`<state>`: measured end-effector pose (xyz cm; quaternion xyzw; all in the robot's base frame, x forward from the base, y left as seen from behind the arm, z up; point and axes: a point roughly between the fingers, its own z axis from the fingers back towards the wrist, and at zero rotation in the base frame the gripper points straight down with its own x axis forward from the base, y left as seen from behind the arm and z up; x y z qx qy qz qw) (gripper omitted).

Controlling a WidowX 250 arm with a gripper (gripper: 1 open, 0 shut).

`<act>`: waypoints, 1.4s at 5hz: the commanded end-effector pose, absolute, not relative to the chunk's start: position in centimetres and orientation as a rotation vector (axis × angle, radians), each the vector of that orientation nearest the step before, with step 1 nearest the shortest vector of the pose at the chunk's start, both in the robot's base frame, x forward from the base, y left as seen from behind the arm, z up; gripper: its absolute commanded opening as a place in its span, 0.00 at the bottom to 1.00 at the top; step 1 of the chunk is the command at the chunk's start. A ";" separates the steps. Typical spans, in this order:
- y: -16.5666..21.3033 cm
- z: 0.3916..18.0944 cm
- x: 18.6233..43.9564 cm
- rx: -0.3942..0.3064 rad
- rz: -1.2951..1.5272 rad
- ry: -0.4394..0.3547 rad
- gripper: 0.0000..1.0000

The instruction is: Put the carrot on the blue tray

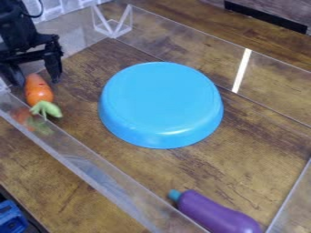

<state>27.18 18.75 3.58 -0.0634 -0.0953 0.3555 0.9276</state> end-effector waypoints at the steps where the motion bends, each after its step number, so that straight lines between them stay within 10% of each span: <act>1: 19.3 3.6 27.0 -0.120 0.703 -0.229 1.00; 2: 19.1 3.0 26.5 -0.115 0.769 -0.234 1.00; 3: 18.8 2.8 26.2 -0.110 0.828 -0.238 0.00; 6: 12.3 6.9 27.9 -0.182 0.714 -0.289 0.00; 7: 11.4 11.1 28.9 -0.208 0.723 -0.297 0.00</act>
